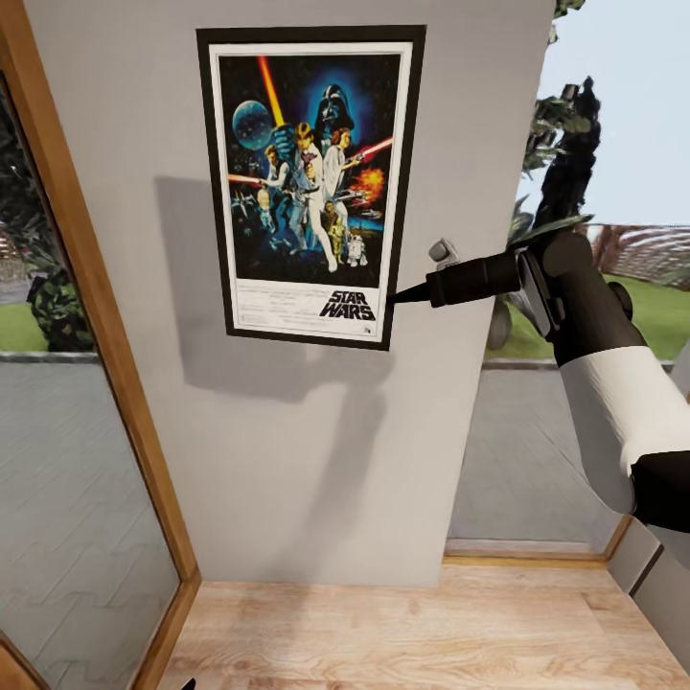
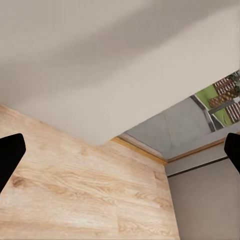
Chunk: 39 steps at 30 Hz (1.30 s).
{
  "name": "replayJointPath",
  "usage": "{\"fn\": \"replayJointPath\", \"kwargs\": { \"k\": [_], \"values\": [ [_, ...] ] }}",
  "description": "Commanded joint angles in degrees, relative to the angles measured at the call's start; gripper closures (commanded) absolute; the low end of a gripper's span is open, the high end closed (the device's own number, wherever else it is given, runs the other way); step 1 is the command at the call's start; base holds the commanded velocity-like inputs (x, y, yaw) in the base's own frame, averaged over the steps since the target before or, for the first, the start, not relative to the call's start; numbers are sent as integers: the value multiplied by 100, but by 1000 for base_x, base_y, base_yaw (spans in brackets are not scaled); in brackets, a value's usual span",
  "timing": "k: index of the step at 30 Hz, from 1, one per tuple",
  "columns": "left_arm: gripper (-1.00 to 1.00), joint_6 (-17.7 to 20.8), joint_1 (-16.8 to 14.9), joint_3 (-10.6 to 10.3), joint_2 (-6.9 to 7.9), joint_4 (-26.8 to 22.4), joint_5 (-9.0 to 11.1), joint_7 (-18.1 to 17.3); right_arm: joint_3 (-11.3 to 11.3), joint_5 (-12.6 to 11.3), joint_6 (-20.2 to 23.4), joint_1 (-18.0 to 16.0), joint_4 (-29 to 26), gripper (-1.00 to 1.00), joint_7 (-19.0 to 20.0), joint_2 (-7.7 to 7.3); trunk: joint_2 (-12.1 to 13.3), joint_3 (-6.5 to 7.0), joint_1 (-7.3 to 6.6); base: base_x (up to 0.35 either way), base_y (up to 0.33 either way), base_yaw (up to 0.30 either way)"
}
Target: Pick up the poster from the kitchen countertop and hang it on one of the wall nails in the kitchen.
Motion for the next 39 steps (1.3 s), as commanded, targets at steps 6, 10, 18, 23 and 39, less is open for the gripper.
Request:
{"fn": "replayJointPath", "kwargs": {
  "k": [6,10,18,23,39],
  "values": [
    [-100,-31,-2,-48,1,2,41,-8,0,53,54,-3,-4,100,62,0,-4,-3,2,1,0,0],
    [-100,-31,-2,-48,1,2,41,-8,0,53,54,-3,-4,100,62,3,-4,-3,2,23,5,0],
    [-100,-31,-2,-48,1,2,41,-8,0,53,51,-3,-4,100,62,2,-4,-3,2,105,47,0],
    [-100,-31,-2,-48,1,2,41,-8,0,53,48,-3,-4,100,62,1,-4,-3,2,32,24,0],
    [-100,-31,-2,-48,1,2,41,-8,0,56,54,-3,-4,100,62,7,-4,-3,2,41,75,0]
  ]
}}
